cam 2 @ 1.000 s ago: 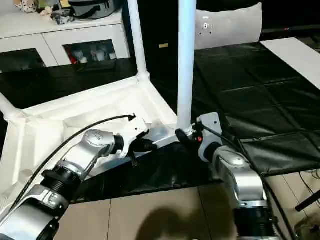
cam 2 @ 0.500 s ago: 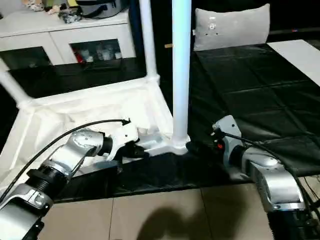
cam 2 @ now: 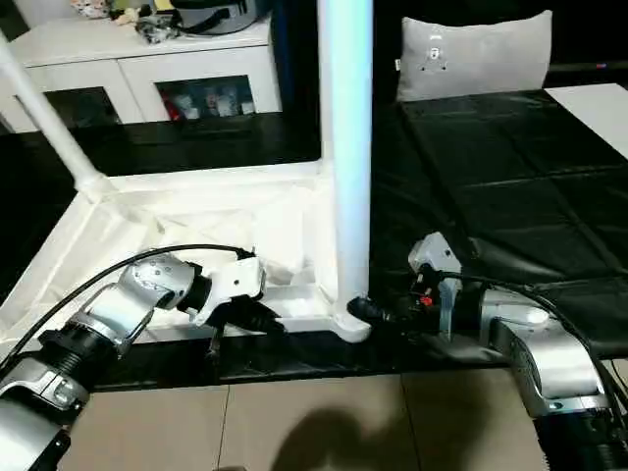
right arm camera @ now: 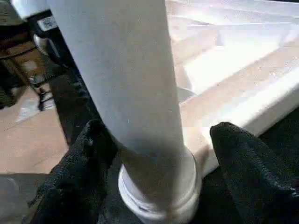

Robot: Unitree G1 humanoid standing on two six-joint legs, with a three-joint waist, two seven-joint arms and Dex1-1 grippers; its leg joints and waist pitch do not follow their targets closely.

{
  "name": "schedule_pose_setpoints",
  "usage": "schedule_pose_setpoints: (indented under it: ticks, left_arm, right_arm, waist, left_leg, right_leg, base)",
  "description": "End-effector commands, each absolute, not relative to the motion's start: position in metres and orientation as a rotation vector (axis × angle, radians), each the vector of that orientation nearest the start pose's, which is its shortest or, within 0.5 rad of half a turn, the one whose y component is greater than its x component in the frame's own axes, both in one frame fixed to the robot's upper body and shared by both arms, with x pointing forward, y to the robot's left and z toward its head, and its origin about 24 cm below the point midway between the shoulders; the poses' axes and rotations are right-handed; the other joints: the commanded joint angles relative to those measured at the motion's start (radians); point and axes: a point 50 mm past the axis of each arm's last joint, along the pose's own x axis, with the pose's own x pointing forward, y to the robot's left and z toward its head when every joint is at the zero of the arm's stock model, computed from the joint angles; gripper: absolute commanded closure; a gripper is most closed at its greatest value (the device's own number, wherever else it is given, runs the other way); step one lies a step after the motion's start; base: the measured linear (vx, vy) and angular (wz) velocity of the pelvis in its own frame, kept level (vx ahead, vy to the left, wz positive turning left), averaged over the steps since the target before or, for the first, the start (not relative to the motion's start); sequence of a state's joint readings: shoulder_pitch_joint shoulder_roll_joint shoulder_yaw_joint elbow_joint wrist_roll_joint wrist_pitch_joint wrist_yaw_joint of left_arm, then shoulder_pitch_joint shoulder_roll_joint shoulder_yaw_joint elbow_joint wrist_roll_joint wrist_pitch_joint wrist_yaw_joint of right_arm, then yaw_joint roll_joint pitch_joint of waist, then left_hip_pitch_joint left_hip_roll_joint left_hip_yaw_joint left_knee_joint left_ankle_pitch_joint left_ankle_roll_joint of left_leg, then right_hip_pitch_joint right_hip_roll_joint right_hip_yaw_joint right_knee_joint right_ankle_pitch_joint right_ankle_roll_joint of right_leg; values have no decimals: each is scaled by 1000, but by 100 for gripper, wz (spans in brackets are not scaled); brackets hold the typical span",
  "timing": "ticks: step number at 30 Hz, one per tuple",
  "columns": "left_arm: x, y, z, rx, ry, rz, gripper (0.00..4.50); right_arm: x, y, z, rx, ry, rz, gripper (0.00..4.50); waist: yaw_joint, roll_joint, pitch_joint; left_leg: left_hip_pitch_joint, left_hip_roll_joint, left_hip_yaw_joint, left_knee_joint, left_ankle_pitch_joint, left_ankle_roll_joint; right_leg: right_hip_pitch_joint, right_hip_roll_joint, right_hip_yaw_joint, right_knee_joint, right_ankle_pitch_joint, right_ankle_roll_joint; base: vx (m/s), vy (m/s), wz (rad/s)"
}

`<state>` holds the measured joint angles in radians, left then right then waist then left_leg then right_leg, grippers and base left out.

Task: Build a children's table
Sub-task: Rotate leg to tighten

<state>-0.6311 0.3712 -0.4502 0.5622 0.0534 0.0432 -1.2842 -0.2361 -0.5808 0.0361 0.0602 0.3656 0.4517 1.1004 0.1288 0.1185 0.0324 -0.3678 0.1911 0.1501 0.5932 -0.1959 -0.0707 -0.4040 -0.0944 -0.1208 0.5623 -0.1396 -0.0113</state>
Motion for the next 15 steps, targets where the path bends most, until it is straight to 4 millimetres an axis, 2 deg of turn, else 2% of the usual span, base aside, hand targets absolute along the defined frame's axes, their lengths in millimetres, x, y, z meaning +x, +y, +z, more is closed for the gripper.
schedule_pose_setpoints:
  ticks: [1,2,4,6,7,8,12,13,15]
  left_arm:
    - [304,100,54,624,469,-1616,450]
    - [304,99,53,621,468,-1614,450]
    - [304,98,52,616,467,-1610,450]
    - [304,97,51,609,468,-1601,450]
    - [304,97,51,609,468,-1601,450]
    - [304,97,50,605,469,-1597,450]
    - [303,98,48,582,476,-1579,450]
    - [303,97,48,565,472,-1576,450]
    - [303,96,49,553,470,-1574,450]
  right_arm:
    - [267,-197,81,-40,364,1117,140]
    - [268,-196,79,-32,381,1142,152]
    - [269,-196,78,-23,392,1161,176]
    - [270,-196,77,-12,402,1177,184]
    - [270,-196,77,-12,402,1177,196]
    - [271,-196,76,-5,406,1183,216]
    - [271,-194,71,17,422,1197,233]
    - [271,-194,69,27,433,1201,237]
    - [271,-194,68,32,437,1203,238]
  waist:
    - [1,-32,-66]
    - [2,-36,-66]
    - [9,-36,-67]
    - [13,-52,-68]
    - [16,-45,-67]
    - [15,-54,-67]
    - [16,-55,-66]
    - [15,-61,-66]
    - [15,-63,-65]
  left_leg:
    - [-1,30,4,-60,-133,107]
    - [-2,30,5,-60,-131,107]
    - [0,31,5,-58,-122,109]
    - [-2,32,6,-58,-105,114]
    - [-1,33,6,-58,-104,114]
    - [0,34,7,-58,-105,114]
    - [3,36,6,-62,-134,98]
    - [2,35,6,-62,-141,95]
    - [2,35,7,-63,-141,93]
  right_leg:
    - [58,-58,44,-61,-367,-140]
    - [58,-58,44,-61,-369,-138]
    - [56,-59,44,-60,-375,-136]
    - [58,-59,45,-55,-360,-139]
    - [54,-60,46,-57,-367,-139]
    - [54,-59,46,-57,-367,-137]
    - [53,-61,46,-59,-374,-138]
    - [54,-61,46,-58,-375,-137]
    - [55,-62,47,-60,-381,-135]
  base:
    - [0,0,0]
    - [0,0,0]
    - [0,0,0]
    - [0,0,0]
    - [0,0,0]
    - [0,0,0]
    - [0,0,0]
    - [0,0,0]
    - [0,0,0]
